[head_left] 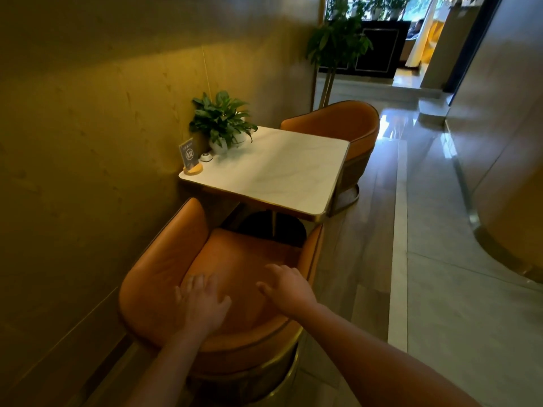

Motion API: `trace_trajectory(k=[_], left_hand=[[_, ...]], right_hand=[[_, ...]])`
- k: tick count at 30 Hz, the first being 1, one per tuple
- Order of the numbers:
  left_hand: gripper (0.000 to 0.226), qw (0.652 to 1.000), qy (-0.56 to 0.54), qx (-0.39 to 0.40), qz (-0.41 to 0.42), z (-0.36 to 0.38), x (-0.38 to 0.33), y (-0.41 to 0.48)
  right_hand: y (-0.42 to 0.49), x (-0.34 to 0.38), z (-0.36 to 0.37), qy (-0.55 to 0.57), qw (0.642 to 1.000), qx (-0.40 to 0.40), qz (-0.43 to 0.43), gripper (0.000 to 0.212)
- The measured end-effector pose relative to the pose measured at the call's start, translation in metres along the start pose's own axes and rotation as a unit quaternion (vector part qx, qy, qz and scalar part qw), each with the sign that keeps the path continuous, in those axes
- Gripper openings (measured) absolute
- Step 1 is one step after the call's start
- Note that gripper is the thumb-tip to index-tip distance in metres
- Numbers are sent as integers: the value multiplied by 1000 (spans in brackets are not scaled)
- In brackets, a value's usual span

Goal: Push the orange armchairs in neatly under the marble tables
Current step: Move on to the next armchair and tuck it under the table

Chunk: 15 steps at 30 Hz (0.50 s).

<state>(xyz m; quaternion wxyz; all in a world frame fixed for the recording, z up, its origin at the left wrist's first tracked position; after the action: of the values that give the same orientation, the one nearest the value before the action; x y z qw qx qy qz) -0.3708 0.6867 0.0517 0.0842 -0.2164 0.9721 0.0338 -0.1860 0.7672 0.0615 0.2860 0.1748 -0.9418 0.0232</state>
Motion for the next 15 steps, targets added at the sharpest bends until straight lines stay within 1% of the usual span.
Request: trace_trajectory(k=[3, 7, 15], left_hand=[[66, 1000, -7, -13, 3, 1, -31, 14], [67, 1000, -4, -16, -14, 5, -75, 36], [68, 998, 37, -25, -50, 12, -156, 69]], right_hand=[[19, -18, -14, 4, 1000, -14, -12, 59], [50, -52, -36, 7, 999, -12, -30, 58], [111, -131, -86, 9, 997, 25, -69, 59]])
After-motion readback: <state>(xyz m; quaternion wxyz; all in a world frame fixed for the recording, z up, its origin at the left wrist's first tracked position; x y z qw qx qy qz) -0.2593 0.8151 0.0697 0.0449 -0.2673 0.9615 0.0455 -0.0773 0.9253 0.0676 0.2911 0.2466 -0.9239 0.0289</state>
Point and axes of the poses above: each hand's wrist, its own y-axis towards the middle knuckle, its own z-axis out of the palm, x = y × z, the point moved 6 cm from there along y, towards the middle knuckle, and after that the axes turned 12 degrees about -x, right-handed, at the moved point
